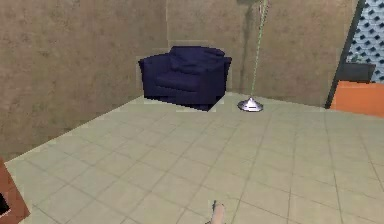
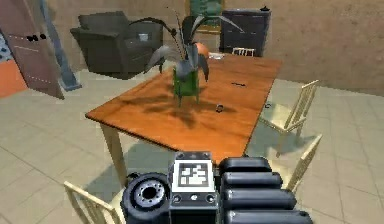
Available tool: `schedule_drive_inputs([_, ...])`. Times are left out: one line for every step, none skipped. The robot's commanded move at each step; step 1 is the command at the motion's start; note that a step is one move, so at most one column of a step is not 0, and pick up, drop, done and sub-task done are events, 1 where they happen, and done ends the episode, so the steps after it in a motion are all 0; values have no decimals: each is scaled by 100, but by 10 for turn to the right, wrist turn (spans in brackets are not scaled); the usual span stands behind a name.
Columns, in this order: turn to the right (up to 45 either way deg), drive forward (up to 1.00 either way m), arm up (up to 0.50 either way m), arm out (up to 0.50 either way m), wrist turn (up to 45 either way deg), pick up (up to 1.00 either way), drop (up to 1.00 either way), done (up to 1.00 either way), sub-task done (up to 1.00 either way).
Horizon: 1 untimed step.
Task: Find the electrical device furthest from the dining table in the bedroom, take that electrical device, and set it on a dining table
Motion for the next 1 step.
schedule_drive_inputs([0, 5, 0, 0, 0, 0, 0, 0, 0])
